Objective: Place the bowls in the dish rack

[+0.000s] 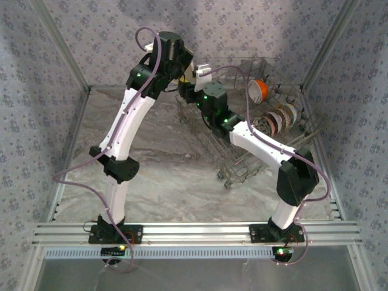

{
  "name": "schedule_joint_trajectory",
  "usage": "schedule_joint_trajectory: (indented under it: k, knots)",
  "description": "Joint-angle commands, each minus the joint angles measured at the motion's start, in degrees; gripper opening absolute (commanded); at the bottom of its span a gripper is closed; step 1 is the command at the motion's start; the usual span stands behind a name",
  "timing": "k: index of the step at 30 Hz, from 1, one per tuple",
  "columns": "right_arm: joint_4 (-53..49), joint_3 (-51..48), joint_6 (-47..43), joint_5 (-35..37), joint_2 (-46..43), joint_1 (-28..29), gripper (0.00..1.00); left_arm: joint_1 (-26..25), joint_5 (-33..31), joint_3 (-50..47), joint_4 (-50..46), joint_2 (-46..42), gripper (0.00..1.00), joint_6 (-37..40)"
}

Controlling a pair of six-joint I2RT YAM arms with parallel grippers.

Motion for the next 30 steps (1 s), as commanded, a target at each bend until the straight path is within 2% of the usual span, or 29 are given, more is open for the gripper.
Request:
schedule_joint_trajectory:
  k: [1,9,30]
  knots:
    - [6.2,1.87,2.59,6.28,0.85,0.54,0.52,-0.47,-1.47,2.68,4.29,-0.5,0.0,-0.46]
    - [13.82,2.44,2.08,11.27,3.1,1.7,0.48,-0.4,-1.98,2.75,3.85,-0.85,0.0,-0.89]
    - [11.57,9.05,2.34,19.78,7.72,2.4,0.02,-0.77,-1.85,2.62,4.71,0.13,0.0,-3.61]
